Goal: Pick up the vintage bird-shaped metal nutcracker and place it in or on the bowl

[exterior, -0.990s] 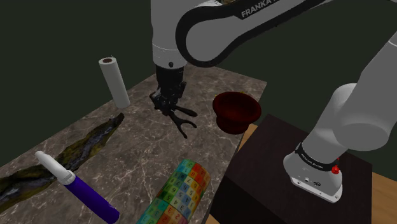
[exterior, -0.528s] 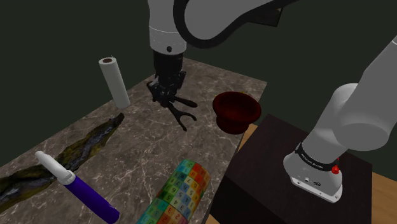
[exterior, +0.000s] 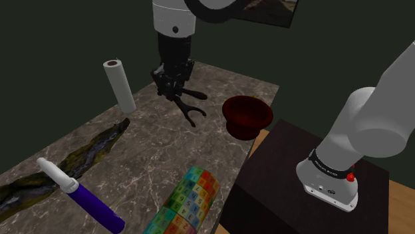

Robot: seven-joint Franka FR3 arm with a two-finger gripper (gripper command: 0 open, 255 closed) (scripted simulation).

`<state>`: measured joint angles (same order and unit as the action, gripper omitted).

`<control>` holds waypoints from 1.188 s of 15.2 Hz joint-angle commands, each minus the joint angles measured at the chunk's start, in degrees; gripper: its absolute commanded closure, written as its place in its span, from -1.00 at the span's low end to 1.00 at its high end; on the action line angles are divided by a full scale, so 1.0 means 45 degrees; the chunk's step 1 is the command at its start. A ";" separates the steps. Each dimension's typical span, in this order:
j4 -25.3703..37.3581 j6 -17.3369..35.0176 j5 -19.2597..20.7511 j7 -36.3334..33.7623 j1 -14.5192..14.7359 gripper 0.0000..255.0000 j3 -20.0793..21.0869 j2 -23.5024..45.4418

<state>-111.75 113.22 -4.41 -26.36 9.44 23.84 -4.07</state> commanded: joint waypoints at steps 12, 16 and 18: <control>-0.4697 -0.0580 -0.1462 0.3058 -0.0360 1.00 -0.1964 -0.5188; -0.6075 -0.1032 -0.1410 0.4022 -0.0469 1.00 -0.2821 -0.6894; -0.6684 -0.1315 -0.1280 0.4489 -0.0565 1.00 -0.3267 -0.7724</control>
<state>-140.55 108.10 -10.56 -7.55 7.22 10.39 -36.94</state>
